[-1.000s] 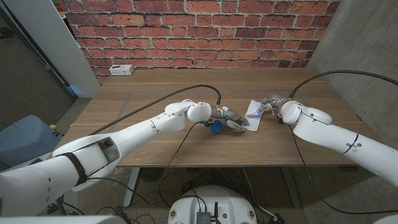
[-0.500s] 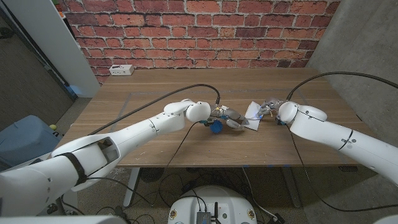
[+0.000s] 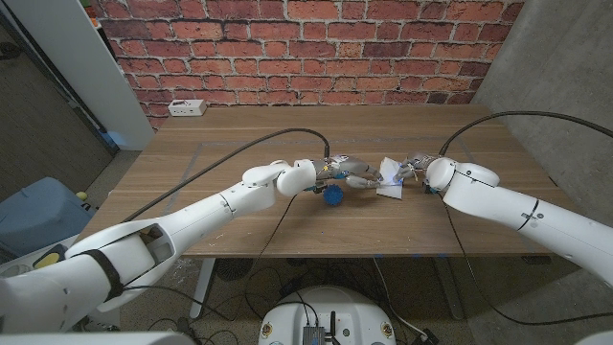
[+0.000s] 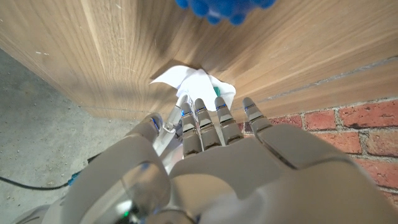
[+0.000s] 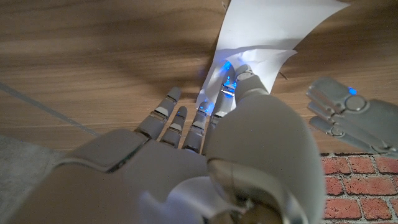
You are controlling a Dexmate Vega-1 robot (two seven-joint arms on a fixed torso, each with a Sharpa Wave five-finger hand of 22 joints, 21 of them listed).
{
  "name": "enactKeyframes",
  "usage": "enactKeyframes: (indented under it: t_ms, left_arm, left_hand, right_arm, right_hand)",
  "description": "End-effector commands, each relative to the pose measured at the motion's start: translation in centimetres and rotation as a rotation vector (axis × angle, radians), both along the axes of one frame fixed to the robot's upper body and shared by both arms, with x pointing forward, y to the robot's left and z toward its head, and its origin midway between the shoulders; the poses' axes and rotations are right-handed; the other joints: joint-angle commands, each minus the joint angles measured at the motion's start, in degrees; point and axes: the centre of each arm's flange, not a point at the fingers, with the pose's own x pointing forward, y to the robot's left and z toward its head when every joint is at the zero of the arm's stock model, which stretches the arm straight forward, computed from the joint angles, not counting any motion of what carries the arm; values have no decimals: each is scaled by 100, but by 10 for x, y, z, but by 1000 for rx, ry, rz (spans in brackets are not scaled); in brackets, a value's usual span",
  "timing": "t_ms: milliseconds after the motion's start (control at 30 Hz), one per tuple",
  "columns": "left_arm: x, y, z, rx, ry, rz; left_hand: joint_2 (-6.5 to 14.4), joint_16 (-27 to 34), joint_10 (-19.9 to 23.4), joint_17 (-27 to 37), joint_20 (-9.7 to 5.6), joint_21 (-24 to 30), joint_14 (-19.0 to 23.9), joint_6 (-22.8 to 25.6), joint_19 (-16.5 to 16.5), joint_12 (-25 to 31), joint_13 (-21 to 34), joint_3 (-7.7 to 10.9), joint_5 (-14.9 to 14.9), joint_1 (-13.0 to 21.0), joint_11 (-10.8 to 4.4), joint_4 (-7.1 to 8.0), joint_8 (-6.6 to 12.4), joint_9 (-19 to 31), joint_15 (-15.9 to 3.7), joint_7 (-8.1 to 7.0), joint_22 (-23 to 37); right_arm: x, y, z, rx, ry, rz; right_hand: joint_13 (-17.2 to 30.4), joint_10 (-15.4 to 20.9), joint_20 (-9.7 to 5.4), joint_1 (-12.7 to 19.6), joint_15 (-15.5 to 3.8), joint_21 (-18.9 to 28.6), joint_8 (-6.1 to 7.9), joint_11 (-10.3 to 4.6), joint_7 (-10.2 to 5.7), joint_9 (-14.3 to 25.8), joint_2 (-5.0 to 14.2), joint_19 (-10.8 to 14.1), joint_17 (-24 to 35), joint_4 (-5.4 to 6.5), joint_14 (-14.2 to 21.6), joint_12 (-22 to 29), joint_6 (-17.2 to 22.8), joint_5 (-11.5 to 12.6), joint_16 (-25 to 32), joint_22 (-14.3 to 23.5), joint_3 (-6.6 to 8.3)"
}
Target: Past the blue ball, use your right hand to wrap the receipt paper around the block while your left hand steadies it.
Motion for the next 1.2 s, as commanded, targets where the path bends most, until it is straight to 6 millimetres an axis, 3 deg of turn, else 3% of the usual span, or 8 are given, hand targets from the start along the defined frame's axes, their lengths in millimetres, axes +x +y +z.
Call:
enactKeyframes:
  t_ms: [33,267,600,733,833,900,1200]
  left_arm:
    - [1,4,3,6,8,-5]
    - [9,-7,5,95,67,24]
    - [17,-24,1,197,117,46]
    - [17,-30,-1,223,116,36]
    - [19,-34,-3,251,132,45]
    - [20,-36,-5,265,150,49]
    - [22,-46,-9,326,168,73]
  left_hand:
    - [-115,-139,-293,47,45,-100,-368,-273,-300,-148,30,-86,11,-122,-100,-21,-67,24,68,-29,34]
    - [-274,-216,-675,76,78,-291,-1042,-453,-812,-275,22,-309,23,-496,-237,82,-61,20,210,-22,62]
    - [-346,-218,-1076,76,157,-347,-1602,-799,-1060,-342,7,-456,55,-764,-276,175,-108,12,299,-39,83]
    - [-347,-193,-1429,69,159,-361,-1774,-1116,-1177,-398,-8,-500,77,-856,-390,201,-138,2,311,-197,91]
    - [-300,-189,-1862,60,142,-371,-2053,-1573,-1332,-401,-34,-529,102,-945,-573,222,-146,-16,320,-366,98]
    - [-258,-191,-2089,59,147,-418,-2191,-1766,-1527,-410,-45,-540,113,-996,-658,248,-140,-23,348,-394,100]
    - [57,-142,-2128,91,190,-414,-2320,-1846,-1689,-332,-54,-513,153,-1214,-638,493,-84,-24,427,-375,119]
  right_arm:
    - [-5,4,3,37,-59,29]
    - [-7,3,2,55,-74,31]
    - [-6,1,2,58,-79,35]
    - [-6,1,1,58,-83,35]
    - [-6,0,1,58,-82,37]
    - [-6,-1,1,61,-82,34]
    - [-4,-1,1,64,-80,34]
  right_hand:
    - [-5,33,48,70,-409,-6,32,-2,-16,6,9,11,10,1,28,31,66,46,9,7,-13]
    - [-10,56,58,78,-400,-3,18,5,-23,-19,6,22,-1,-2,42,43,68,48,11,6,-22]
    - [-16,69,53,80,-417,-8,-9,-13,-47,-55,10,14,-16,2,47,50,55,44,9,5,-34]
    - [-18,87,58,87,-414,-4,-14,-15,-50,-69,10,24,-22,-1,69,57,67,42,16,4,-37]
    - [-20,93,59,89,-411,-2,-18,-13,-63,-82,6,31,-27,-1,73,59,79,41,16,4,-42]
    - [-21,94,62,89,-413,-2,-20,-15,-56,-90,5,31,-30,-1,75,59,88,40,16,4,-46]
    - [-25,100,65,90,-415,0,-39,-13,-53,-119,11,40,-40,3,83,61,91,36,18,3,-55]
